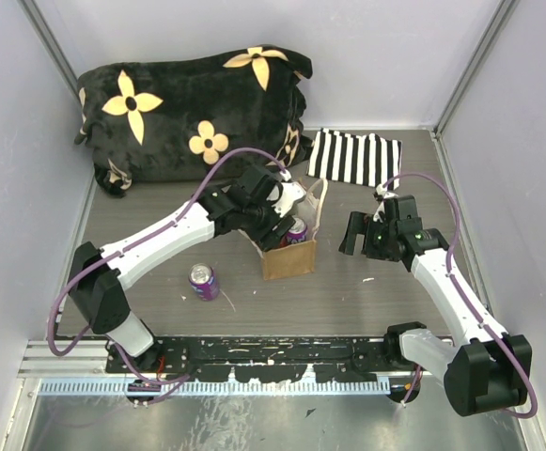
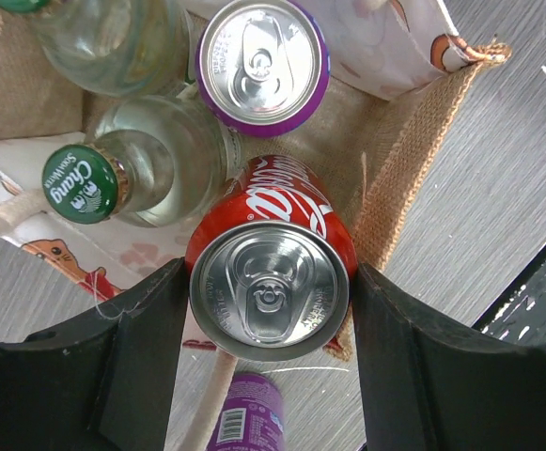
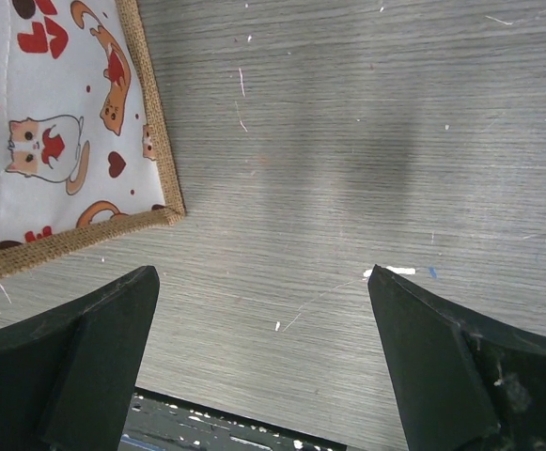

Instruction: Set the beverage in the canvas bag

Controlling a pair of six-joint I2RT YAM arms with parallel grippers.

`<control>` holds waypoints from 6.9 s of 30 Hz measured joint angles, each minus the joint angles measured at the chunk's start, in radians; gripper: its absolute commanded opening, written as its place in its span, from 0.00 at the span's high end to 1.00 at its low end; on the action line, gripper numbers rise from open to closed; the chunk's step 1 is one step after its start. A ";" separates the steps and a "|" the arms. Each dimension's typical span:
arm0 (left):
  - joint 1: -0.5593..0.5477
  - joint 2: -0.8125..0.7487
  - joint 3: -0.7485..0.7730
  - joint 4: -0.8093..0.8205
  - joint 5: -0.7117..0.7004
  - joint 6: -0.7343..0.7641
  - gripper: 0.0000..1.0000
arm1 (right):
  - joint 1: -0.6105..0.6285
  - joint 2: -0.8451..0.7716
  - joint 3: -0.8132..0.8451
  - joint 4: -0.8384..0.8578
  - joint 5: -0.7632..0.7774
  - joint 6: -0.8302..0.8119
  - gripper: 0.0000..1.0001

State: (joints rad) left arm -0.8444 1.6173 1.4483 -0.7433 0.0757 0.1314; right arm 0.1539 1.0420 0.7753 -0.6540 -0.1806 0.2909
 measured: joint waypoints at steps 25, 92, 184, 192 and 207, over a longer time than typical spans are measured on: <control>0.000 0.076 -0.129 0.158 -0.008 -0.084 0.88 | -0.008 -0.017 -0.020 -0.009 0.012 -0.001 0.00; 0.195 -0.389 -0.481 -0.241 0.003 0.190 0.17 | -0.012 -0.039 -0.021 -0.025 0.002 0.000 0.00; -0.091 0.085 0.270 -0.142 0.115 0.214 1.00 | -0.019 -0.057 -0.029 -0.026 -0.004 0.000 0.00; -0.113 0.097 0.283 -0.196 0.105 0.266 1.00 | -0.019 -0.057 -0.033 -0.026 -0.004 0.000 0.00; -0.115 0.189 0.379 -0.311 0.144 0.314 1.00 | -0.019 -0.057 -0.033 -0.027 -0.004 0.000 0.00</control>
State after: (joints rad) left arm -0.9596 1.8061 1.8271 -1.0546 0.2195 0.4450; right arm 0.1352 0.9852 0.7422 -0.6807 -0.1848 0.2909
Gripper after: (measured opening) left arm 0.648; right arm 0.999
